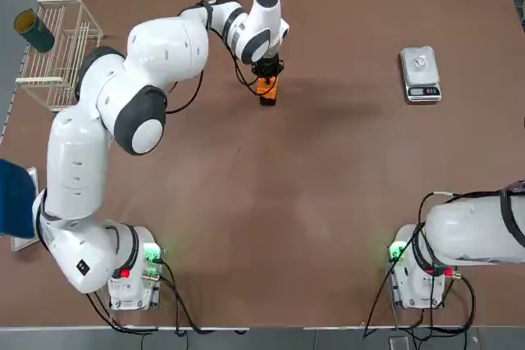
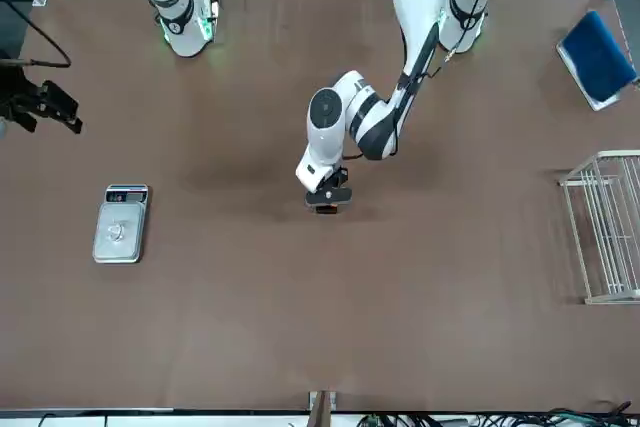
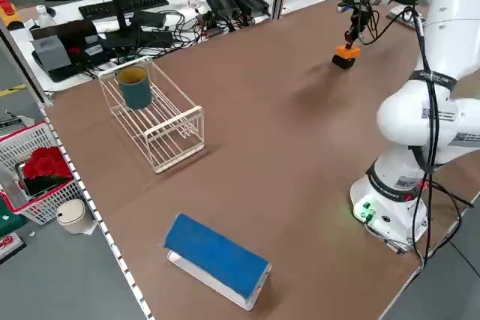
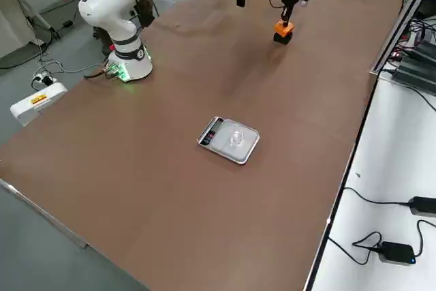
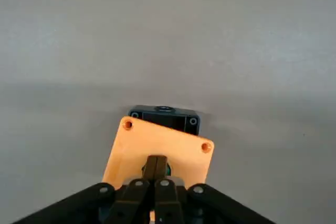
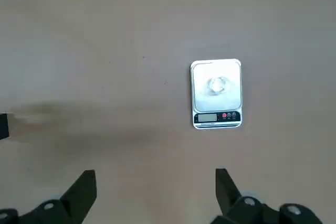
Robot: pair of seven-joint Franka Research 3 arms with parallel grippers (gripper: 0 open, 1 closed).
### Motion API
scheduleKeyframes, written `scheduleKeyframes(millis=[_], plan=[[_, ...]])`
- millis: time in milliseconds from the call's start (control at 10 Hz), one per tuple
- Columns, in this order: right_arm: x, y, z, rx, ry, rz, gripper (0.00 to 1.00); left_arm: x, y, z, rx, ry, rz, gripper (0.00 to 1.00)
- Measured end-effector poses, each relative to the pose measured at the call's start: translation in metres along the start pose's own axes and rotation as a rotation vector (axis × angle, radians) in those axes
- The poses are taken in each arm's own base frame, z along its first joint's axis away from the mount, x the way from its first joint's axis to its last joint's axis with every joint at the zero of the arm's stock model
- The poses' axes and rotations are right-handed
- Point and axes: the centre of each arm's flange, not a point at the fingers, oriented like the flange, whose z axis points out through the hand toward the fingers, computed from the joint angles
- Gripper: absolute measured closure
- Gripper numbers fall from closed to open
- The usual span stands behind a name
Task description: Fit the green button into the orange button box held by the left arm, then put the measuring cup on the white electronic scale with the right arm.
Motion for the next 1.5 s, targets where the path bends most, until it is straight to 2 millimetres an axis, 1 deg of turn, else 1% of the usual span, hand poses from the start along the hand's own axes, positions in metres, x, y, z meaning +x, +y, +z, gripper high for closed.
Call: scheduleKeyframes(millis=[300, 600, 1100, 1500], plan=[[0.004, 0.012, 0.004, 0.0, 0.008, 0.021, 0.0, 0.0, 0.0, 0.0, 0.0, 0.0, 0.0, 0.99], [0.01, 0.011, 0.009, 0.001, 0.02, 0.021, 0.0, 0.0, 0.0, 0.0, 0.0, 0.0, 0.0, 0.99], [0.016, 0.012, 0.006, 0.003, 0.062, 0.022, 0.0, 0.001, 0.0, -0.002, -0.001, 0.002, -0.001, 0.99], [0.02, 0.011, 0.013, 0.004, 0.06, 0.021, 0.0, 0.001, 0.0, -0.003, -0.002, 0.002, -0.001, 0.99]])
